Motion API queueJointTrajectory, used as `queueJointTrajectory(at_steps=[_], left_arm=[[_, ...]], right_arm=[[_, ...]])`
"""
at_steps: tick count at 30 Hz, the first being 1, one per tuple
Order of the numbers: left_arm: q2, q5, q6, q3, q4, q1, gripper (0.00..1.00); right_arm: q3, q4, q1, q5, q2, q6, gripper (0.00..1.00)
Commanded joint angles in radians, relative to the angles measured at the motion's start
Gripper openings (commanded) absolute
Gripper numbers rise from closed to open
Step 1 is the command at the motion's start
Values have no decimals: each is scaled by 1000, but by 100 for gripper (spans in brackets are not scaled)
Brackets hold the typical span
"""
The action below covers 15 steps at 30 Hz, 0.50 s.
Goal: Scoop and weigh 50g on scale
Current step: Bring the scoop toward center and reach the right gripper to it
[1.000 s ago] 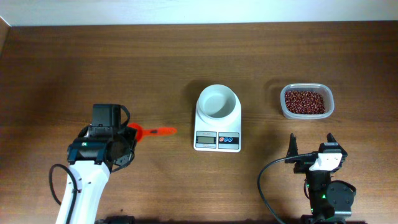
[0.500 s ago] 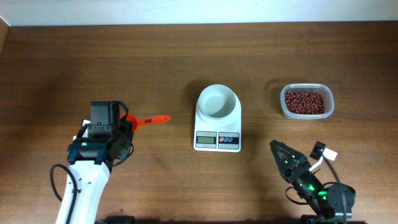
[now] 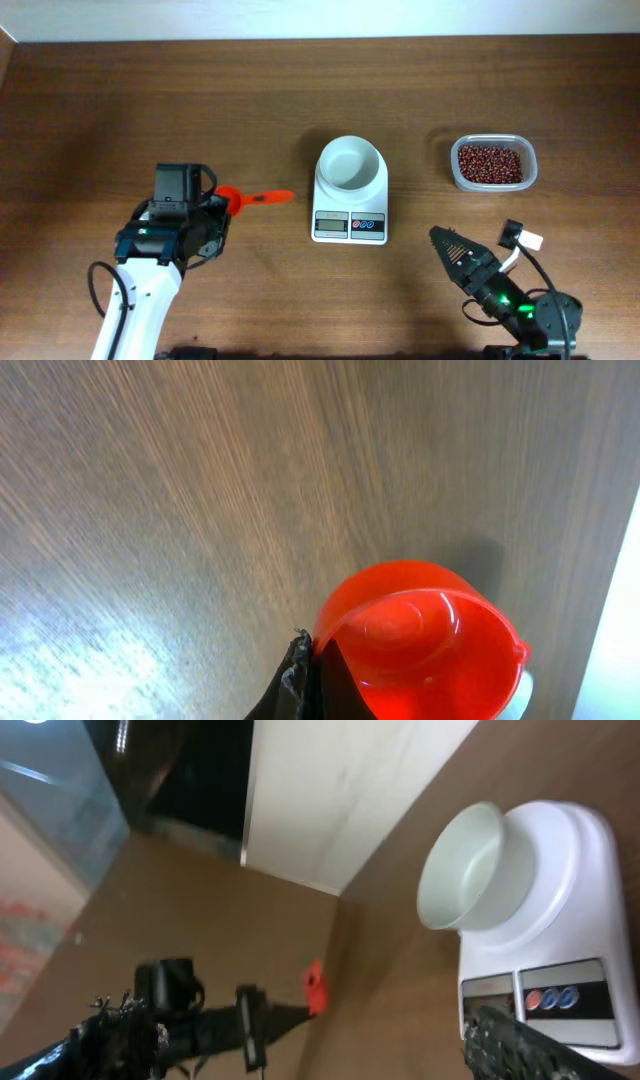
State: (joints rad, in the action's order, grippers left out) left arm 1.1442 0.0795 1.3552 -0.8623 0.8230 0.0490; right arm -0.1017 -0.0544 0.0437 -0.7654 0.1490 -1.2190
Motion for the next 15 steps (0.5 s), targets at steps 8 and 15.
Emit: queueJointTrajectory(at_steps=[8, 15], left_arm=[[-11, 60, -123, -18, 0, 98, 0], [-11, 135, -183, -18, 1, 137, 0]], right_arm=[[-233, -4, -22, -264, 515, 227, 99], [-346, -13, -296, -141, 765, 356, 99]])
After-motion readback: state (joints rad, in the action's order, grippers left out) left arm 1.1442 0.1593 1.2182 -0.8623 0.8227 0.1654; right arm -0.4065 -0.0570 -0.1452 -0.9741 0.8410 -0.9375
